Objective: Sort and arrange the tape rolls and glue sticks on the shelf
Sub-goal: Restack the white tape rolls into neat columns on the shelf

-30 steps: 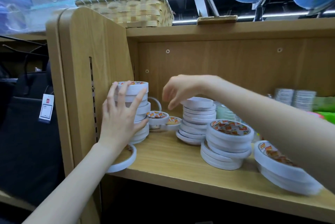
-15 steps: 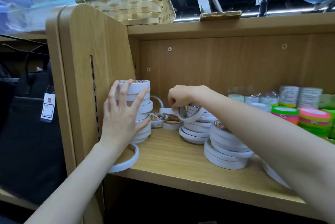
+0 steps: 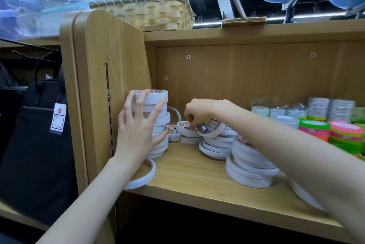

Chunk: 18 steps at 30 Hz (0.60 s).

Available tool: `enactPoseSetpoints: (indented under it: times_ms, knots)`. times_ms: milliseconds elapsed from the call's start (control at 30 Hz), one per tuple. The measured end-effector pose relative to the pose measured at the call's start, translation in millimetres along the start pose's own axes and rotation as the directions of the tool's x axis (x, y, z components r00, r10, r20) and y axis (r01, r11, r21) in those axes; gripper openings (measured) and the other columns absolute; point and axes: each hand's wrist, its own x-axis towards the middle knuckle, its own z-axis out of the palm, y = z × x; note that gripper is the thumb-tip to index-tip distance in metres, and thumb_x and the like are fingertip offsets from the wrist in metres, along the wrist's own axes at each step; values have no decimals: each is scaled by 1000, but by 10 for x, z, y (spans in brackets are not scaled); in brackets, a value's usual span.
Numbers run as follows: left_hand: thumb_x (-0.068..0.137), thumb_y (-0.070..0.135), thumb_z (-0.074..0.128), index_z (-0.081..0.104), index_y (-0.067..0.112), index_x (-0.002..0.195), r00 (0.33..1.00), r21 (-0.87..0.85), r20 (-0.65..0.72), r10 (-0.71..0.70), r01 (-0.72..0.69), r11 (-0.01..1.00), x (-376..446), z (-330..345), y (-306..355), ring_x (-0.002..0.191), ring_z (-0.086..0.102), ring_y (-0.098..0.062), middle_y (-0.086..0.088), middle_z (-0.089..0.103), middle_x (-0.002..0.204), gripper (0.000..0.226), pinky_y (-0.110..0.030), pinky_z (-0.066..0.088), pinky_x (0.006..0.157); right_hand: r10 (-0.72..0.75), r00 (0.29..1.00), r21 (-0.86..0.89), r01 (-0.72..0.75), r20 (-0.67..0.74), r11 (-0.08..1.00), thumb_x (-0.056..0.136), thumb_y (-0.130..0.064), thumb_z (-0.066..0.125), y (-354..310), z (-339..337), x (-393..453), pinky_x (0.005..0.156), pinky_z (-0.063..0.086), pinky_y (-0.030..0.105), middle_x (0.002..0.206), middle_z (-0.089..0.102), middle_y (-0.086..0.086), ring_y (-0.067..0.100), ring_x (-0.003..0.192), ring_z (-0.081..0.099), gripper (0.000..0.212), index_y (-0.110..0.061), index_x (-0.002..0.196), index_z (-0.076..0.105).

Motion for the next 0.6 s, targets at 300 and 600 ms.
enactPoseSetpoints:
  times_ms: [300,600]
  knots:
    - [65,46,75,41,26,138,1000,2,17,-6,6,1000,6,-16,13,130,29,-43,-15,25,141,83,-52,46,84,-118,993,122,119,-14,985,87,-26,58,208,-148,-361,84,50,33,98,68,-2,16,91,61,14,-23,96,69]
    - [65,48,74,39,27,138,1000,11,14,-14,14,1000,0,-23,20,130,29,-41,-16,32,141,84,-50,47,82,339,858,546,-84,-385,834,87,3,52,759,-236,-531,47,44,6,73,64,-1,3,52,56,27,-11,102,69]
